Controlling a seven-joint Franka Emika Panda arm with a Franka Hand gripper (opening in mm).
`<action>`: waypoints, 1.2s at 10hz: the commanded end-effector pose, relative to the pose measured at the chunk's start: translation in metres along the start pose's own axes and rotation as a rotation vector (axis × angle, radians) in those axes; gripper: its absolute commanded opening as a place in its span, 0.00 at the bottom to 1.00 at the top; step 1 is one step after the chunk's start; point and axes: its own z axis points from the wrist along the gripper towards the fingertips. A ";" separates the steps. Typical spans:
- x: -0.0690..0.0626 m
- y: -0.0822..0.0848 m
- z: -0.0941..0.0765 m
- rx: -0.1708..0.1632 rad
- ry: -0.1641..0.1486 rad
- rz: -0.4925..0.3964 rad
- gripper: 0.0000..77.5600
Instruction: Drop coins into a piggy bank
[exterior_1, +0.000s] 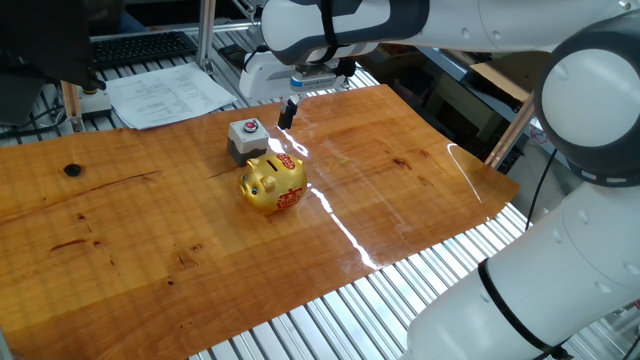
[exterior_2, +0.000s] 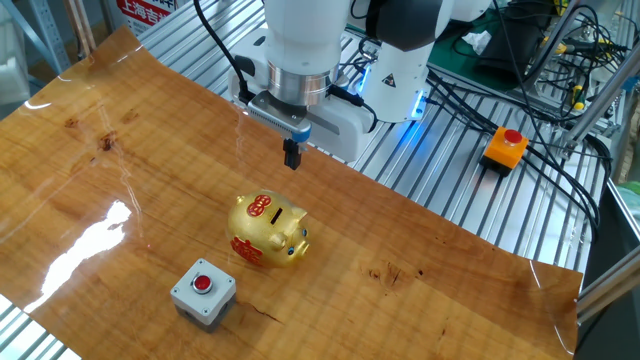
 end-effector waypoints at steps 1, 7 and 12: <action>0.000 0.000 0.000 -0.151 0.097 0.078 0.00; -0.005 0.000 -0.001 -0.140 0.099 0.074 0.00; -0.036 -0.004 -0.009 -0.132 0.100 0.082 0.00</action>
